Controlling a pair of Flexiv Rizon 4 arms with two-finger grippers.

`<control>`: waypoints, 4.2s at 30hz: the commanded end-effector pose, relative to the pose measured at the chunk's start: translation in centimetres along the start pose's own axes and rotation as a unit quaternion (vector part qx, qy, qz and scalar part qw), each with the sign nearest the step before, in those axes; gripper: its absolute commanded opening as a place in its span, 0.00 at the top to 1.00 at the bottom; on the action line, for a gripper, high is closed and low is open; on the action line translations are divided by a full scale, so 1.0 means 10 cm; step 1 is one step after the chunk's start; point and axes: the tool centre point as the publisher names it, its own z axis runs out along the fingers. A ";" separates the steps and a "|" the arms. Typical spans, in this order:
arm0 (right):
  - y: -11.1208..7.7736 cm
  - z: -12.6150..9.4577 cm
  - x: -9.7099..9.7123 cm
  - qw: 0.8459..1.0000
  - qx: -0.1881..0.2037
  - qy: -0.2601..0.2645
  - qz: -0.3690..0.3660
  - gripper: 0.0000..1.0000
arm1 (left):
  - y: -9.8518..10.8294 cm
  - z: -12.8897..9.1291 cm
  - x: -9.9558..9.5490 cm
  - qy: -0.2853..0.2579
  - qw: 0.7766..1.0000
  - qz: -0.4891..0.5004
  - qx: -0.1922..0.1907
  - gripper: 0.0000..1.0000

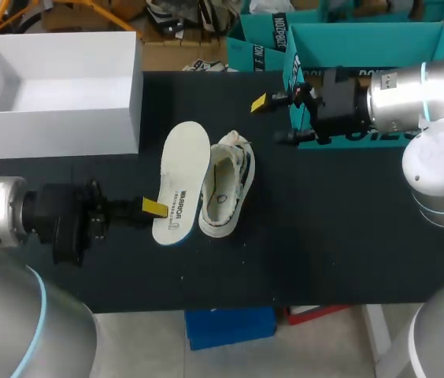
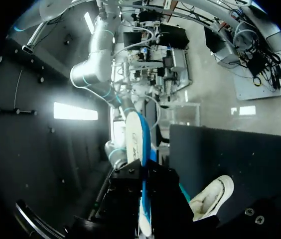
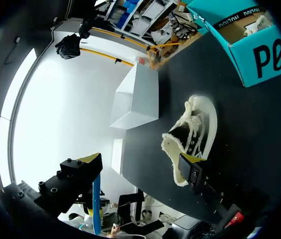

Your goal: Take the shoe out of the shoebox, open the shoe tongue, remove and reinsert the insole, then place the shoe into the shoebox

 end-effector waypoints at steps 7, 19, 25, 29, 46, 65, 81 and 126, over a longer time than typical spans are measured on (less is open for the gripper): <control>0.02 0.10 0.03 0.999 -0.003 0.038 -0.013 0.00 | 0.16 0.12 0.30 -0.033 0.997 0.075 -0.003 1.00; 0.02 0.10 0.03 0.999 -0.003 0.038 -0.013 0.00 | 0.40 0.14 0.74 -0.029 0.999 0.040 0.009 1.00; 0.02 0.10 0.03 0.999 -0.003 0.038 -0.013 0.00 | 0.57 0.21 0.86 -0.016 0.999 0.050 0.010 1.00; 0.02 0.10 0.03 0.999 -0.003 0.038 -0.013 0.00 | 0.71 0.27 0.90 -0.011 0.999 0.052 0.006 1.00; 0.02 0.10 0.03 0.999 -0.003 0.038 -0.013 0.00 | 1.14 0.43 0.92 0.022 0.997 0.069 -0.004 1.00; 0.02 0.10 0.03 0.999 -0.003 0.038 -0.013 0.00 | 1.20 0.50 1.02 0.044 0.997 0.068 -0.006 1.00; -0.15 0.26 -0.14 0.992 0.073 0.095 -0.045 0.00 | 1.20 0.50 1.02 0.044 0.997 0.068 -0.006 1.00; -0.30 1.09 -0.08 0.984 0.139 0.111 -0.019 0.56 | 1.20 0.50 1.02 0.044 0.997 0.068 -0.006 1.00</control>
